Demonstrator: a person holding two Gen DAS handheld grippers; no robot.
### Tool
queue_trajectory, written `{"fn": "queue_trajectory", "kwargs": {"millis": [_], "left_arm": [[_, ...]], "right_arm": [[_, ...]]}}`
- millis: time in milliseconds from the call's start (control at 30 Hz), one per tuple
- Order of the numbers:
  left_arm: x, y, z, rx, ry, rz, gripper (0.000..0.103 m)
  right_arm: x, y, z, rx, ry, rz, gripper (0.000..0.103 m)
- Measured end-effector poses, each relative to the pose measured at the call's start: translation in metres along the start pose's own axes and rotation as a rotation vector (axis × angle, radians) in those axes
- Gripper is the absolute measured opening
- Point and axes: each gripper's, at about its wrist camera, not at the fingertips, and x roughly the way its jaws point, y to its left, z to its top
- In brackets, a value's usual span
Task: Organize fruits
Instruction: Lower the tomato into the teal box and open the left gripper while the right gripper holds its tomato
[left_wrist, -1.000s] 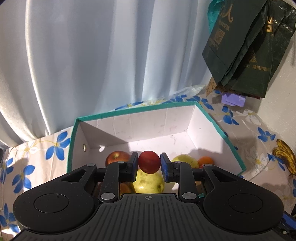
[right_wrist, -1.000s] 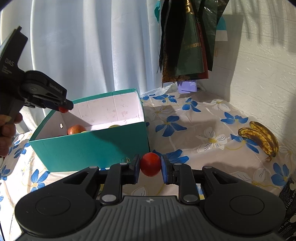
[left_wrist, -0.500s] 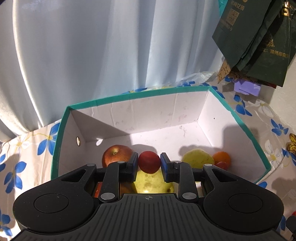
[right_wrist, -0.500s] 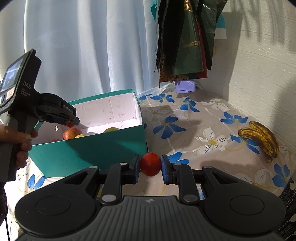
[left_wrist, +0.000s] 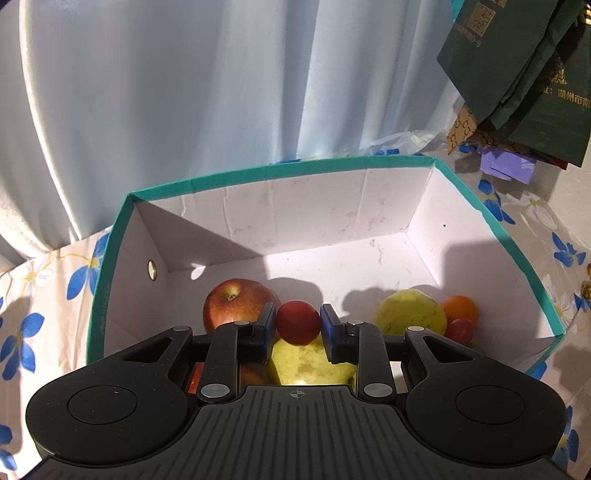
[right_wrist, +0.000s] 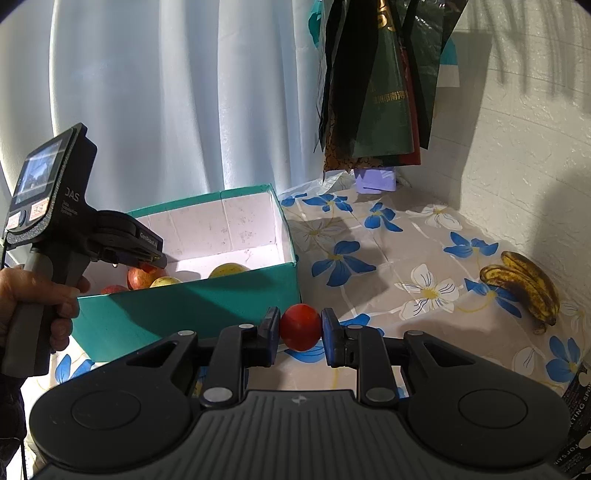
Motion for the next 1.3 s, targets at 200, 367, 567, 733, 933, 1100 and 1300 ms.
{"fn": "queue_trajectory", "kwargs": {"millis": [200,367,567,733,933,1100,1300], "left_arm": [[0.009,0.001,-0.001,0.002,0.017,0.009,0.029],[0.013,0.002,-0.002,-0.002,0.022,0.02,0.029],[0.015,0.002,-0.001,-0.008,0.02,0.021,0.03],[0.016,0.004,-0.001,-0.021,0.017,0.015,0.03],[0.016,0.006,-0.002,-0.031,0.021,-0.003,0.036],[0.004,0.011,0.0,-0.059,-0.023,-0.022,0.081],[-0.042,0.028,0.002,-0.126,-0.087,-0.03,0.102]], "right_arm": [[0.001,0.0,0.0,0.0,0.002,0.002,0.023],[0.002,0.0,0.001,-0.001,0.002,0.006,0.023],[0.003,0.0,0.002,0.001,0.002,0.009,0.023],[0.003,-0.001,0.002,0.004,-0.001,0.008,0.023],[0.004,-0.001,0.001,0.002,-0.003,0.01,0.023],[0.004,-0.002,0.002,0.006,-0.008,0.006,0.023],[0.003,-0.003,0.004,0.006,-0.017,0.0,0.023]]}}
